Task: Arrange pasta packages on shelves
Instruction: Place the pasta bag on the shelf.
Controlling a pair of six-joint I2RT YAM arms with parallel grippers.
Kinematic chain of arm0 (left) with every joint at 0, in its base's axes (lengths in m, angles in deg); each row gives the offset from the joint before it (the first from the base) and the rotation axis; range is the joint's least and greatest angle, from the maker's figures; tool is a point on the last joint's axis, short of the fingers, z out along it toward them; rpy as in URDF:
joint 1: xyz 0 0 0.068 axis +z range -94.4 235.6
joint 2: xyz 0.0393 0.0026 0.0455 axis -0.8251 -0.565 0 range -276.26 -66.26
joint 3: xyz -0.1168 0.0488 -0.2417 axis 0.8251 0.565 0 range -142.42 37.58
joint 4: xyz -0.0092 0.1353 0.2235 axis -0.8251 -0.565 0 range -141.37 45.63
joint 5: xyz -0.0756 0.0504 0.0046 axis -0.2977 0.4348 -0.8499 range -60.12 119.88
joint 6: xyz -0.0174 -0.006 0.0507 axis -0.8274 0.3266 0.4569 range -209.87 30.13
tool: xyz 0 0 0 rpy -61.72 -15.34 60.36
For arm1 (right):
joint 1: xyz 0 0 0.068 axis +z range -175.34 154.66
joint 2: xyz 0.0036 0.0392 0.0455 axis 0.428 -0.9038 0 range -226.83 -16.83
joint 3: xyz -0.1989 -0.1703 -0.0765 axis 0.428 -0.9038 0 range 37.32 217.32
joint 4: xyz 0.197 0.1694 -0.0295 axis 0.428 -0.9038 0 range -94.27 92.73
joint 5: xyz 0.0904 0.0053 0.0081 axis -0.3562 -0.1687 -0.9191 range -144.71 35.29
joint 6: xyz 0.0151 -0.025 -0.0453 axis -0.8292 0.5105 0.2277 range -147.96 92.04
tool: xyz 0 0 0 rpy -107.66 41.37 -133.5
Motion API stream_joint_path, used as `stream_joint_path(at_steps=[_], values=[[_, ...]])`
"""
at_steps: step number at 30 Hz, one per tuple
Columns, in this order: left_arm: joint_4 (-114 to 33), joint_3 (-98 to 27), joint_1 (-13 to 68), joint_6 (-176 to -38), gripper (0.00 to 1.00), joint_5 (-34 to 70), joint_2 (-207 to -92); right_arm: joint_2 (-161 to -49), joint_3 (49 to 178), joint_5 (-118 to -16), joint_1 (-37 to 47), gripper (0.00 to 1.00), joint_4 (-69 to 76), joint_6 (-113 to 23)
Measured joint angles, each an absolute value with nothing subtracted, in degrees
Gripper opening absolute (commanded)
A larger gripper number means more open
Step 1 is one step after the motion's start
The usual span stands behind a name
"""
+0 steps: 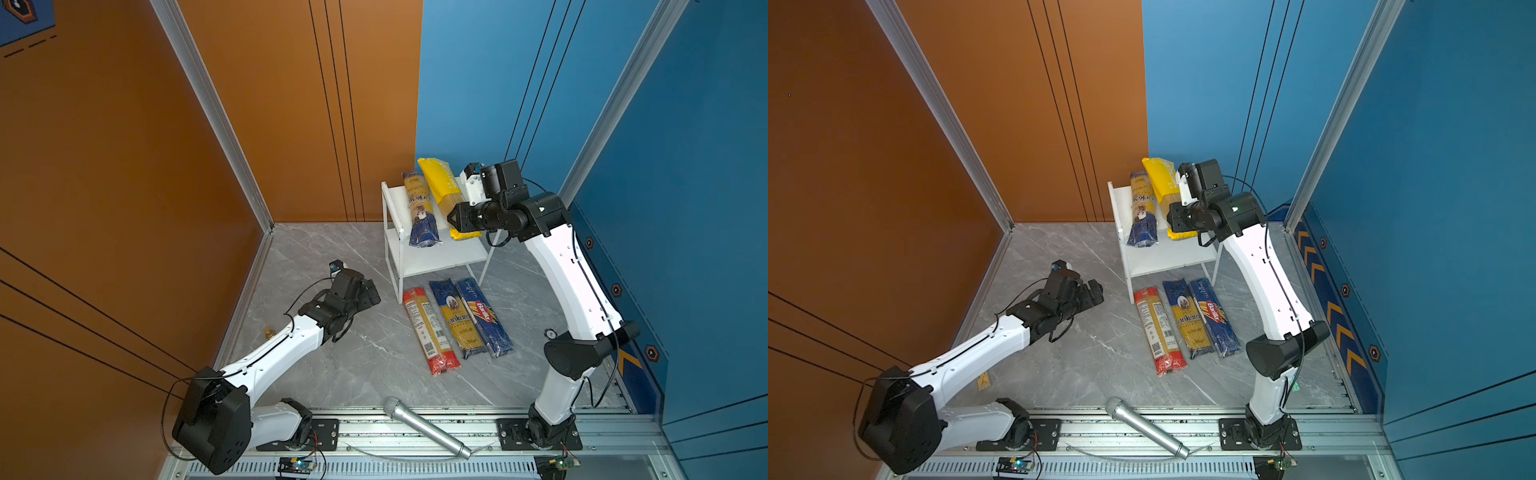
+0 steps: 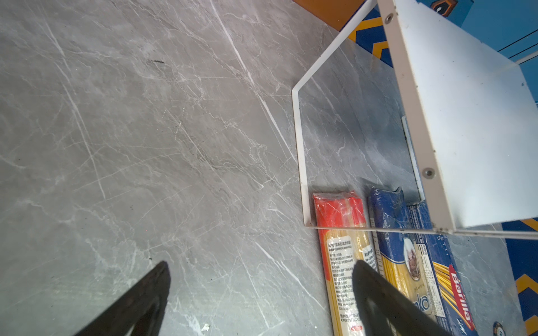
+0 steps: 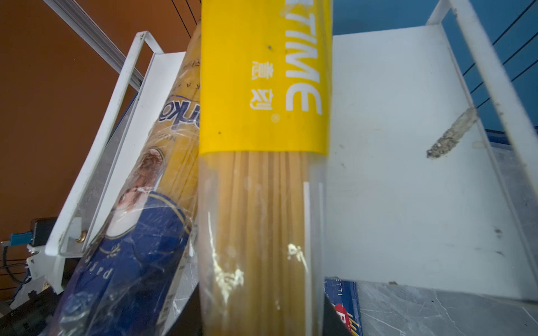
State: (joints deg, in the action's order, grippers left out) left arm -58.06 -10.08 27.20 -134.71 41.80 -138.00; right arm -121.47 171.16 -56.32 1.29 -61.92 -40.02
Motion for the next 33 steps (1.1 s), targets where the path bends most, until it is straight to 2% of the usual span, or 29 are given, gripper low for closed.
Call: stream_joint_path(at_steps=[14, 33], values=[[-58.5, -10.1, 27.2, -134.5, 0.98, 41.8, -137.8, -121.9, 172.2, -46.9, 3.5, 0.00, -62.1, -40.4], [-59.1, -10.1, 27.2, -134.3, 0.98, 41.8, -136.9, -125.1, 174.5, -45.1, 5.3, 0.00, -62.7, -41.5]])
